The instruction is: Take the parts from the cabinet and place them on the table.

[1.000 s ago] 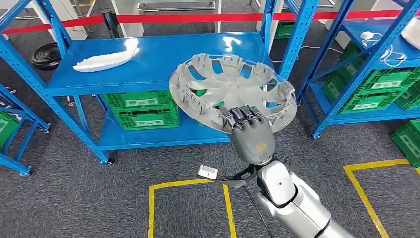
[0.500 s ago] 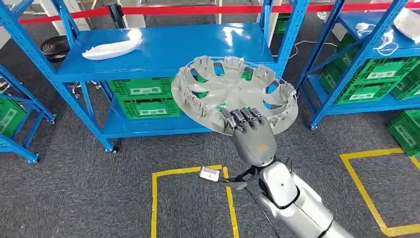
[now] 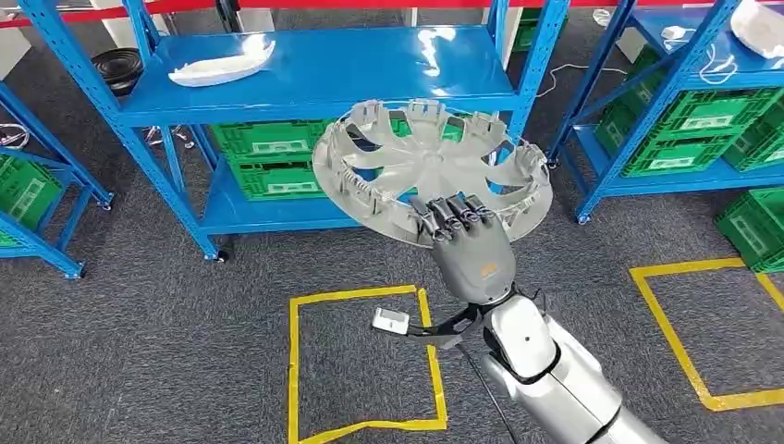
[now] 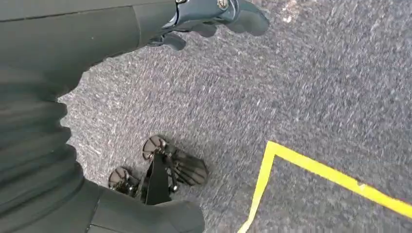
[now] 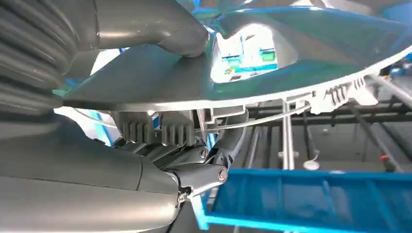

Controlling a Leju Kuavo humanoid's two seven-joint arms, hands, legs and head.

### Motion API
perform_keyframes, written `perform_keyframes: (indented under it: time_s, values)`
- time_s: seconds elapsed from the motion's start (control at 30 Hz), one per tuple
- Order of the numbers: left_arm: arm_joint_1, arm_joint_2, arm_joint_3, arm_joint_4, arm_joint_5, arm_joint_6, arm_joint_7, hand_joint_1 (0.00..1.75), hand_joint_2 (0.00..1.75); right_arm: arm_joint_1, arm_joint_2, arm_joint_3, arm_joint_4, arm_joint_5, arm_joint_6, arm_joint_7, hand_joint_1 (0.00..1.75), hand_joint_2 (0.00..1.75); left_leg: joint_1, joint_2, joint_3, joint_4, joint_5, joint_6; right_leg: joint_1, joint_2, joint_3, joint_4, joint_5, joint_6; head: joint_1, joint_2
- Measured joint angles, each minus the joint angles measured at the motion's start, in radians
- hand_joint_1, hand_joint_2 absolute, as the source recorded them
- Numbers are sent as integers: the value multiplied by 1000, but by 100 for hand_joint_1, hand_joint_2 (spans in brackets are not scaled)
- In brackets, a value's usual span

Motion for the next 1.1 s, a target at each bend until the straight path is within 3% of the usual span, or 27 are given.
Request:
perform_keyframes:
  time_s: [0.03, 0.07, 0.13, 0.2, 0.23, 0.27, 0.3, 0.37, 0.43, 0.53, 0.57, 0.6, 0.63, 0.7, 0.73, 0.77, 0.8, 0.83, 0.87, 0.9, 0.93, 0.97, 1.07, 1.1]
  values:
    - [2, 0, 0, 0, 0, 0, -1, 0, 175, -2, 1, -1, 1, 0, 0, -5, 175, 175, -3, -1, -3, -5, 10, -7, -1, -1, -5, -10, 9, -7, 0, 0]
    - [2, 1, 0, 0, 2, 0, -2, 0, 175, -5, 6, -2, 2, 0, 1, -11, 175, 175, -3, -1, -13, 1, -3, -13, -14, -8, -9, -20, 21, -10, 0, 0]
    - [3, 2, 0, 0, 4, -2, -1, 0, 175, -14, 19, -9, 6, -3, 5, -18, 175, 175, -1, -4, -34, 81, -99, -24, -16, -8, -24, -20, 36, -21, -6, 0]
    - [1, 4, 0, 0, 6, -2, -1, 0, 175, -19, 29, -12, 11, -5, 6, -18, 175, 175, 5, -3, -72, 234, -190, -35, -16, -11, -43, -16, 52, -21, -5, 0]
    - [1, 5, 0, 0, 6, -2, -2, 0, 175, -21, 32, -12, 15, -5, 6, -18, 175, 175, 7, -3, -80, 294, -204, -39, -16, -12, -57, -11, 59, -20, -6, 0]
    - [1, 6, 0, 0, 6, -2, -2, 0, 175, -22, 36, -12, 18, -4, 7, -20, 175, 175, 9, -3, -69, 305, -185, -42, -18, -12, -71, -5, 65, -18, -6, 0]
    - [1, 6, 0, 0, 6, -3, -2, 0, 175, -25, 41, -13, 21, -3, 8, -21, 175, 175, 10, -3, -40, 277, -150, -42, -19, -12, -84, 0, 68, -16, -6, 0]
    - [-1, 10, 0, -1, 3, -2, 2, 0, 175, -27, 51, -15, 25, -3, 15, -31, 175, 175, 12, -3, 64, 132, -86, -42, -21, -11, -105, 11, 77, -8, -6, 0]
    - [-5, 12, 0, -1, 12, 2, 6, 0, 175, -30, 64, -18, 26, -3, 22, -36, 175, 175, 7, -12, 158, -12, -136, -33, -18, -7, -118, 18, 87, 6, -4, 0]
    - [-5, 12, 0, 0, 19, 4, 5, 0, 175, -37, 81, -18, 29, -6, 25, -40, 175, 175, 1, -5, 143, -13, -128, -15, -17, -2, -126, 12, 113, 21, -5, 0]
    - [-3, 12, 1, 0, 19, 5, 5, 0, 175, -37, 84, -18, 31, -8, 25, -44, 175, 175, 8, 4, 138, -21, -119, -1, -18, 2, -132, 13, 113, 28, -6, 0]
    - [-3, 13, 1, 0, 19, 5, 4, 0, 175, -37, 86, -18, 31, -9, 26, -48, 175, 175, 10, 11, 133, -21, -111, 11, -21, 1, -142, 33, 89, 33, -4, 0]
    - [-5, 14, 1, -1, 19, 5, 3, 0, 175, -38, 89, -18, 31, -10, 26, -48, 175, 175, 10, 16, 124, -21, -105, 19, -21, 1, -166, 92, 42, 36, -4, 0]
    - [-5, 15, 1, -1, 22, 5, 2, 0, 175, -37, 93, -18, 33, -10, 32, -48, 175, 175, 8, 30, 107, -17, -96, 24, -21, 1, -228, 255, -41, 43, -4, 0]
    - [-4, 15, 1, -1, 27, 5, -2, 0, 175, -35, 93, -18, 33, -7, 38, -48, 175, 175, 8, 38, 98, -12, -92, 23, -21, 1, -250, 321, -66, 45, -4, 0]
    - [-3, 15, 1, -1, 27, 8, -6, 0, 175, -32, 95, -18, 33, -5, 43, -48, 175, 175, 8, 46, 89, -7, -90, 22, -21, 1, -246, 335, -65, 45, -4, 0]
    - [-3, 14, 1, -1, 27, 10, -8, 0, 175, -31, 95, -18, 33, -5, 44, -47, 175, 175, 8, 55, 83, -2, -89, 22, -22, -1, -217, 298, -45, 44, -4, 0]
    - [-3, 14, 1, -1, 27, 10, -8, 0, 175, -31, 95, -18, 33, -5, 45, -47, 175, 175, 8, 64, 78, 3, -88, 21, -22, -6, -163, 220, -12, 41, -4, 0]
    - [-4, 14, 1, -1, 27, 10, -8, 0, 175, -31, 97, -18, 33, -5, 45, -46, 175, 175, 8, 72, 76, 8, -89, 20, -20, -25, -101, 124, 19, 38, -4, 0]
    - [-4, 13, 1, -1, 27, 11, -9, 0, 175, -32, 98, -19, 32, -5, 45, -45, 175, 175, 7, 82, 75, 13, -90, 15, -16, -70, -51, 36, 23, 33, -4, 0]
    - [-4, 13, 1, -2, 27, 11, -9, 0, 175, -32, 103, -19, 32, -4, 45, -45, 175, 175, -2, 90, 72, 17, -90, 8, -4, -87, -50, 24, 19, 25, -5, 0]
    - [-3, 13, 1, -2, 27, 11, -11, 0, 175, -33, 104, -20, 32, -4, 45, -44, 175, 175, -1, 100, 71, 16, -87, 2, -5, -65, -55, 24, 25, 17, -5, 0]
    - [-5, 13, 2, -1, 27, 23, -5, 0, 175, -32, 105, -26, 32, -3, 46, -48, 175, 175, 0, 127, 71, 13, -82, -13, -6, -33, -67, 18, 39, -1, -5, 0]
    - [-5, 13, 2, -1, 27, 27, -2, 0, 175, -32, 106, -29, 32, -3, 46, -49, 175, 175, 6, 84, 64, 26, -98, -23, -13, -26, -69, 14, 47, -8, -5, 0]
